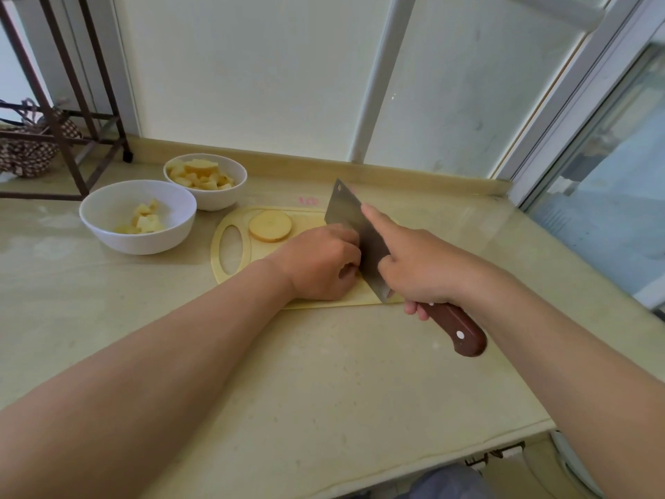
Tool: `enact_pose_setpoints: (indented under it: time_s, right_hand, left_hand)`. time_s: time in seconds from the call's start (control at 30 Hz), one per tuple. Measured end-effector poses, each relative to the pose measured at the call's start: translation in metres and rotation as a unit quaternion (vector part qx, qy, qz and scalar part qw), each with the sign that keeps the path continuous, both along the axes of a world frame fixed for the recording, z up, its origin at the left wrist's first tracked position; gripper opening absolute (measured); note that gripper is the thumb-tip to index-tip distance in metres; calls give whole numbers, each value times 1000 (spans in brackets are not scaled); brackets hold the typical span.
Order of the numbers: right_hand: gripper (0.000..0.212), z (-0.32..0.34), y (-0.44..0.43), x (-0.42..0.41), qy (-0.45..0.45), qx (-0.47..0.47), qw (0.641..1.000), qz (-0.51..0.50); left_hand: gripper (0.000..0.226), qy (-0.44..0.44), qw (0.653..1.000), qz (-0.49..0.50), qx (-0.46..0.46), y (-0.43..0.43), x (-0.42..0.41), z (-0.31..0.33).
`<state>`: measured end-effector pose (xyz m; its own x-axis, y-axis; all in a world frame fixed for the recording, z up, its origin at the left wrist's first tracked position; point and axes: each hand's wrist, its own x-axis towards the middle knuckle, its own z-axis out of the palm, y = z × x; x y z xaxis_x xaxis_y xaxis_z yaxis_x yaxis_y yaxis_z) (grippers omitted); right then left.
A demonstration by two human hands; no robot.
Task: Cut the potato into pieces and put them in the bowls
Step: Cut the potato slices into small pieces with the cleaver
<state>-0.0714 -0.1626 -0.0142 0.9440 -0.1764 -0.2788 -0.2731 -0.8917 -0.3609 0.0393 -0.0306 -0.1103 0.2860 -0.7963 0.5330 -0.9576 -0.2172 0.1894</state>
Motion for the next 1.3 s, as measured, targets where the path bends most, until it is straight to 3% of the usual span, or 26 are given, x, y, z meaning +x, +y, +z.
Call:
enact_pose_setpoints:
  time_s: [0.23, 0.53, 0.77, 0.93, 1.07, 1.3]
  right_hand:
    - [89, -1, 12, 40, -10, 0, 1000, 4]
    - [89, -1, 10, 9, 8, -1, 1000, -4]
    - [85, -2, -19, 10, -112, 105, 987, -41]
    - [79, -10, -74, -3, -193, 235, 943, -132]
    - [74, -31, -99, 3, -191, 296, 918, -184]
    - [62, -48, -108, 18, -142, 315, 926, -151]
  left_hand:
    - [27, 23, 1000, -9, -5, 2, -4, 2]
    - [34, 18, 1000, 0, 6, 1, -1, 0]
    - [16, 17, 999, 27, -7, 2, -2, -2]
    - [9, 58, 997, 56, -4, 2, -2, -1]
    - [32, 94, 990, 99, 18, 3, -3, 5]
    - [62, 143, 974, 157, 83, 0, -1, 7]
